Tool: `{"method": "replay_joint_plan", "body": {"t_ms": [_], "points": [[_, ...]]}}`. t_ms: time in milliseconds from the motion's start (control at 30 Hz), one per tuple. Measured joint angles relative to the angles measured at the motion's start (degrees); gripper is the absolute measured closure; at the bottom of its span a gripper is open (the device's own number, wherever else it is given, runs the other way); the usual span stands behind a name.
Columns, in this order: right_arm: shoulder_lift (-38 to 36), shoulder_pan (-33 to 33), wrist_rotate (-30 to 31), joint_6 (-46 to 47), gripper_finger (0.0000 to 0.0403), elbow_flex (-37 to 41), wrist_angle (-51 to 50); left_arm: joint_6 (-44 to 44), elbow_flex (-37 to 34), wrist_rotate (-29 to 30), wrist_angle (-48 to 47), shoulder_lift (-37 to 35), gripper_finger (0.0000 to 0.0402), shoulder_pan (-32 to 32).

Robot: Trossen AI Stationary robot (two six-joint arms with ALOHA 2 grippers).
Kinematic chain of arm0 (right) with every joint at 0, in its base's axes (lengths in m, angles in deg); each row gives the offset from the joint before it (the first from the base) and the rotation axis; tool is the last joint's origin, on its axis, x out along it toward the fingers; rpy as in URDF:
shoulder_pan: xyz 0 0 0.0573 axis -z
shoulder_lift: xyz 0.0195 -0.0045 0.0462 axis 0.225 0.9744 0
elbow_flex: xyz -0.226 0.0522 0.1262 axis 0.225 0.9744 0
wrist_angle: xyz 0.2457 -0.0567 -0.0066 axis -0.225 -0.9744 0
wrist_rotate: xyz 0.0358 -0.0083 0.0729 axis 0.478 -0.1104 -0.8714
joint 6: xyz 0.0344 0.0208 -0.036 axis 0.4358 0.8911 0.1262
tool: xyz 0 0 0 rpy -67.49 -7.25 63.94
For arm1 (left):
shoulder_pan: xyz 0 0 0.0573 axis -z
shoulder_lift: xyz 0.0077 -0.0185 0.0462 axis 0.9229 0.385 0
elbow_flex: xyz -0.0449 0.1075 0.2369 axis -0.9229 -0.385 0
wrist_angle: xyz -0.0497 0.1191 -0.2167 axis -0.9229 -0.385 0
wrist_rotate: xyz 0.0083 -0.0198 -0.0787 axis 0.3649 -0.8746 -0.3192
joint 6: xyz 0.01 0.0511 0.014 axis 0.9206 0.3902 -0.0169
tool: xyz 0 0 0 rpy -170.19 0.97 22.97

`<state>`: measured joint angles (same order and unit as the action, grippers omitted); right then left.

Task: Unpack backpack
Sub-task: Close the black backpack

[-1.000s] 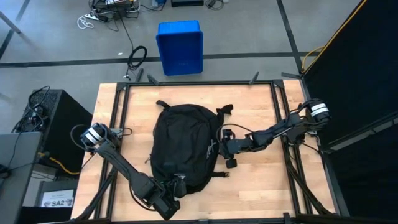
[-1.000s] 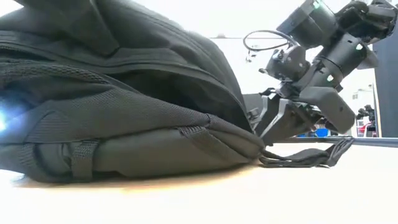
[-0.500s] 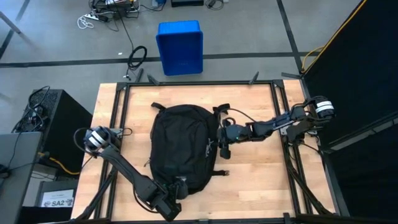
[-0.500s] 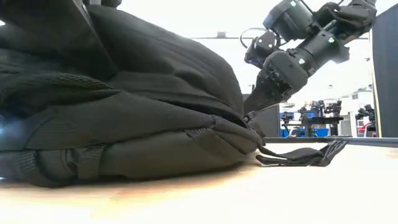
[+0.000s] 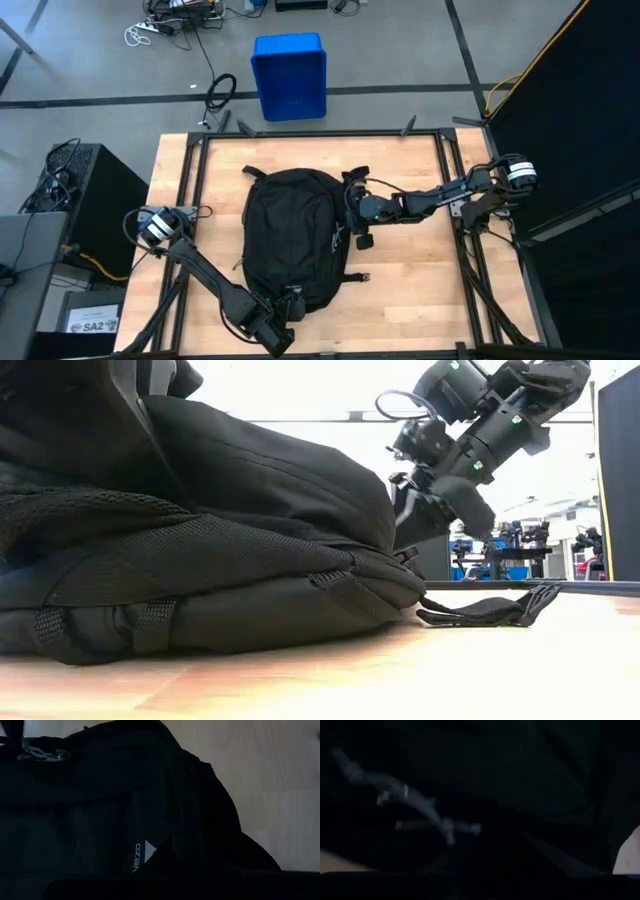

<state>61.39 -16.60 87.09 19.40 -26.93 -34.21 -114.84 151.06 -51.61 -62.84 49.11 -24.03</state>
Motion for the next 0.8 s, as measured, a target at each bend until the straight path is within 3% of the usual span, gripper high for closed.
{"method": "replay_joint_plan", "body": {"t_ms": [100, 267, 400, 600, 800], "points": [[0.0, 1.1, -1.3, 2.7, 0.0277, 0.0, -1.6, -0.1, 0.0, -0.2, 0.4, 0.3, 0.0401, 0.1], [0.0, 4.6, -10.2, 14.6, 0.0287, 0.0, -0.7, 0.3, 0.0, -0.4, 0.8, 0.3, 0.0401, 0.0], [0.1, 3.3, -11.7, 13.4, 0.0289, 0.0, -0.9, 1.0, 0.0, -0.6, 1.5, 0.3, 0.0401, -0.3], [3.3, -1.0, -9.2, 12.0, 0.0261, -0.2, 1.7, 1.8, 0.0, -0.7, 1.9, 0.4, 0.0401, -0.9], [8.1, -0.8, -5.8, 12.4, 0.0224, -0.4, 7.3, 2.1, 0.0, -1.3, 3.3, 0.4, 0.0401, -1.4]]}}
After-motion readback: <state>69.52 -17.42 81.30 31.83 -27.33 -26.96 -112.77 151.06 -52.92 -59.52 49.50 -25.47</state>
